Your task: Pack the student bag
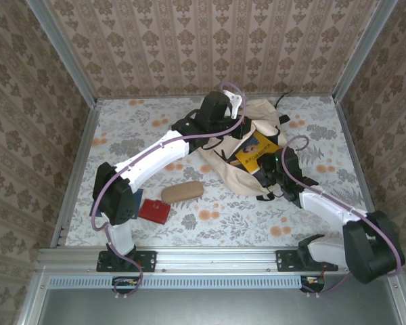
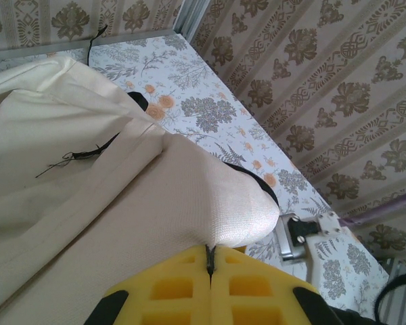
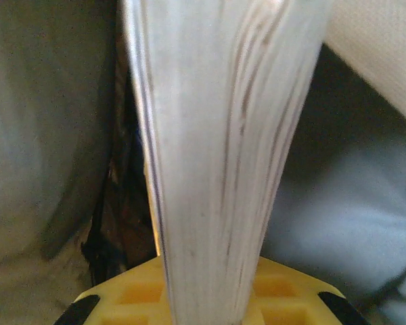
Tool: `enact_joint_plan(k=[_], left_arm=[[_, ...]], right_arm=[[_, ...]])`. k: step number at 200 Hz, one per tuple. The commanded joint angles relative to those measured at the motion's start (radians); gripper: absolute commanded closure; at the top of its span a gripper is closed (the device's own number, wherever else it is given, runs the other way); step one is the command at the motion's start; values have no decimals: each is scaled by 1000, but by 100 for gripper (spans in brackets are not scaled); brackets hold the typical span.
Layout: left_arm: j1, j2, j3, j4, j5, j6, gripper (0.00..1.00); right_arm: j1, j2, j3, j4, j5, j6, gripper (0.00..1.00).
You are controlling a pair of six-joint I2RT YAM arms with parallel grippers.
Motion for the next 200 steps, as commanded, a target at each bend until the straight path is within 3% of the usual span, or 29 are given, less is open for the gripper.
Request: enact_joint_plan(k=[1,48,86,130,159,200], left_arm=[[-5,-15,19,36,24,-13,100],[-4,-21,4,32,15,-16,100],[4,-19,2,37,18,-31,100],[7,-9,14,36,25,-42,100],[14,-11,12,26,18,-49,100],[28,-7,7,14,13,-52,100]], right_arm=[[-2,85,63,102,120,35,92],[7,303,180,212,70,92,90],[36,380,227,198,77,140,72],[35,476,277,226,-12,158,62],[31,421,241,188,-25,139,46],[13,203,127,-43,33,73,22]])
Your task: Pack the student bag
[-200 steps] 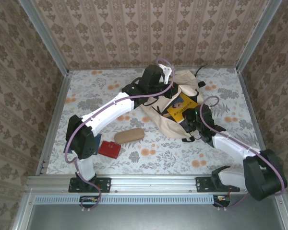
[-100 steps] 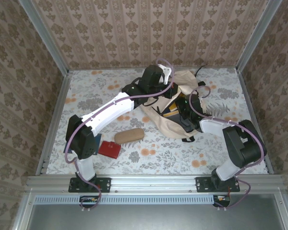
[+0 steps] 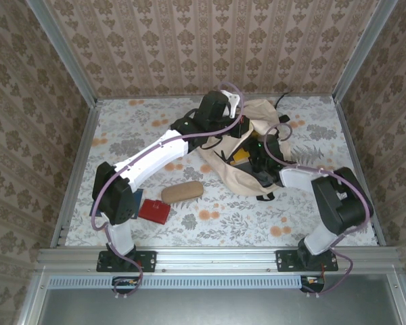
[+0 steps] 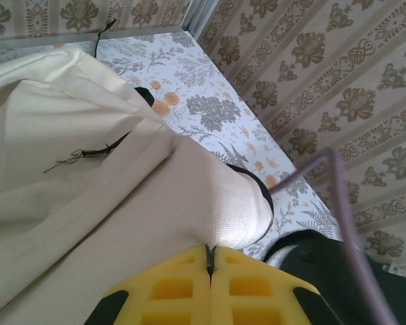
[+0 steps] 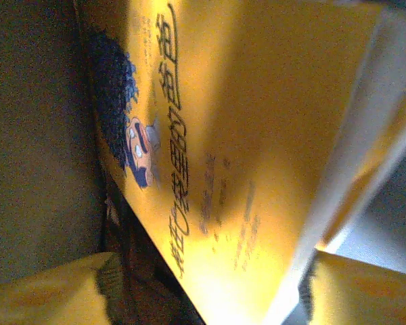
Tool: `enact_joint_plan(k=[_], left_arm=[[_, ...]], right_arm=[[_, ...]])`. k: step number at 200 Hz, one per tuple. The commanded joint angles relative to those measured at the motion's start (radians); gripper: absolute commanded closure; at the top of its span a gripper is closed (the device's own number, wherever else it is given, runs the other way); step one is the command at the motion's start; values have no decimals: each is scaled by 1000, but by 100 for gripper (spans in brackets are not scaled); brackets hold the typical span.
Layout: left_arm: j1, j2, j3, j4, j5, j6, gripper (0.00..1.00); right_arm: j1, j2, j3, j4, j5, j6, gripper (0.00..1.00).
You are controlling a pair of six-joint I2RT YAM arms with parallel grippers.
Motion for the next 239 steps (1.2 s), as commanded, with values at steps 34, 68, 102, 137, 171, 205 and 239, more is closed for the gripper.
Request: enact_joint_plan(k=[34,68,102,137,171,205,239], left_arm=[[23,8,7,2,11,-27,100],[42,8,-3,-63,-1,-46,70],[95,-69,-94,-156,-84,-73,31],[163,-212,-256,-300,-247,-73,21],[288,-388,-505,-367,-311,-118,19],[491,-566,-751,-430,-329,-178,16],[700,-676,-969,-415,-268,-229,12]], right_arm=[[-24,-373,-161,-354,126,-109,21],[-37,-614,-187,-607,258,-181,20],[-40,-783,-126,-816,373,-335,16],[-42,-824,-29,-928,387,-502,13],[-41,-767,32,-924,316,-591,13],[-13,-640,84,-872,197,-601,12],[45,-547,114,-805,152,-599,11]])
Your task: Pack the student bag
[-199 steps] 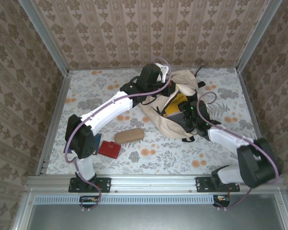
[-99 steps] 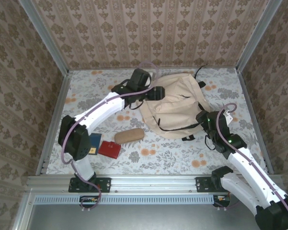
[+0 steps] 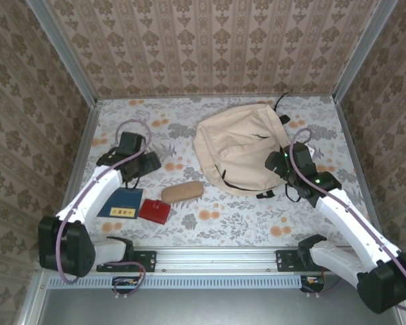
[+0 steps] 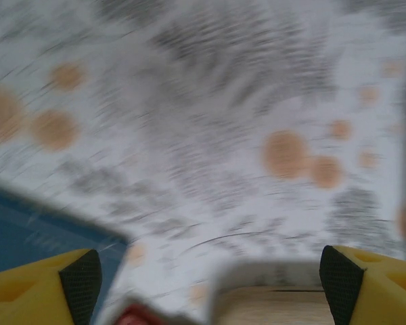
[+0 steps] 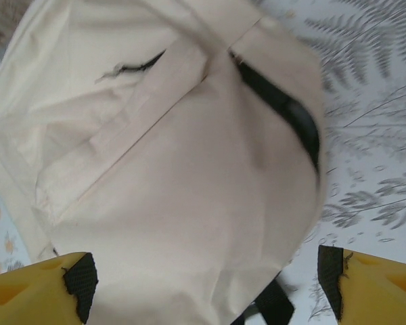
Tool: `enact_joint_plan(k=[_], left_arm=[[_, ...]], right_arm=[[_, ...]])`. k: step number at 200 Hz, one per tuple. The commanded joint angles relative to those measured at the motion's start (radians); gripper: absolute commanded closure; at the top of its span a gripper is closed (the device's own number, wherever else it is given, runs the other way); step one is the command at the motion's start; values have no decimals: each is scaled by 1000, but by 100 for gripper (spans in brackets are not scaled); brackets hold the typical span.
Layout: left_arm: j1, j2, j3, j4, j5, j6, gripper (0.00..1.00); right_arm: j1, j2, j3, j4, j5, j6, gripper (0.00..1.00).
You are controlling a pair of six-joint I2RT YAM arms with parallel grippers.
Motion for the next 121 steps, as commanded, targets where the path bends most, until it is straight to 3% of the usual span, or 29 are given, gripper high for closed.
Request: enact_joint_plan(k=[1,30,70,121], left_arm=[[108,-58,-113,-26,37,-59,12],[223,-32,-196,67,146,-54,12],[301,67,-171,122,166,-24,12],[289,194,-135,226,313,11,13]], right_arm=[[37,47,54,44,-64,-25,11],[81,107,90,62,-81,-27,11],[120,148,110,76,-98,-26,11],[132,148,99,73,-96,-15,11]])
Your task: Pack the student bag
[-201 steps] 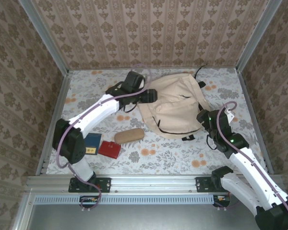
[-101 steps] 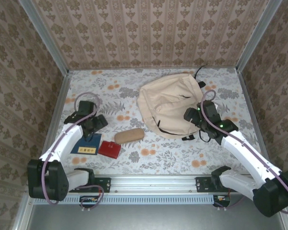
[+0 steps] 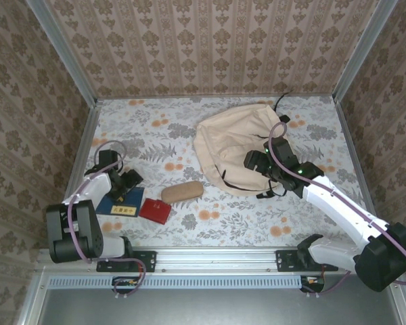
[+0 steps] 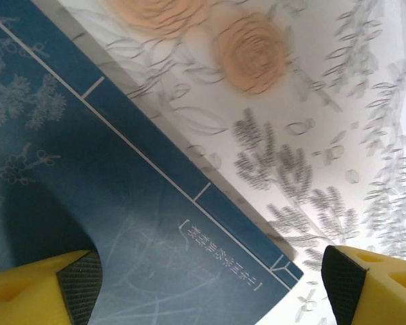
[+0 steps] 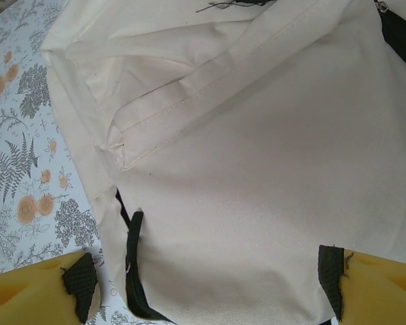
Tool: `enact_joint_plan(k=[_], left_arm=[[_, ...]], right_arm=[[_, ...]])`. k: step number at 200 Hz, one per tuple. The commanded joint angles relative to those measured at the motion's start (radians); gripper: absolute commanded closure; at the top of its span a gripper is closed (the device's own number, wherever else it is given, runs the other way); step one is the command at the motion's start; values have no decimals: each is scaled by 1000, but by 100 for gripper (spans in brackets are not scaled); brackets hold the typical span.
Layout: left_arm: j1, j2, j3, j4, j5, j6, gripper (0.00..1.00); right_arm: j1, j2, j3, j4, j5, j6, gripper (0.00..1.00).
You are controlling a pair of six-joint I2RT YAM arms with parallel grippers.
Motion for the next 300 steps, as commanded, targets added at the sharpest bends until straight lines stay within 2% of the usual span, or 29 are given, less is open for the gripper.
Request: enact_joint_plan(k=[1,31,90,120,144,169,217,261,300], left_arm=[[-19,58,38,81,117,34,13],[-100,152,106,91,154,45,13],[-334,356,314,108,210,40,17],[-392,402,428,59,198,75,21],[-377,357,463,9,140,90,22],[-311,276,416,7,122,70,26],[-171,166,209,59,137,6,46],[-137,149,108,108,176,-7,54],[-136,179,79,154,227,-20,63]], right_arm=[[6,1,16,11,-10,-1,11],[6,-1,15,14,-12,0,11],[15,37,24,42,-49,4,11],[33,81,46,59,-72,-7,12],[65,160,101,71,-113,-43,13],[123,315,214,73,-167,-99,16],[212,667,509,99,-346,-206,26],[242,914,763,53,-428,-284,34],[252,1062,908,11,-457,-357,39]])
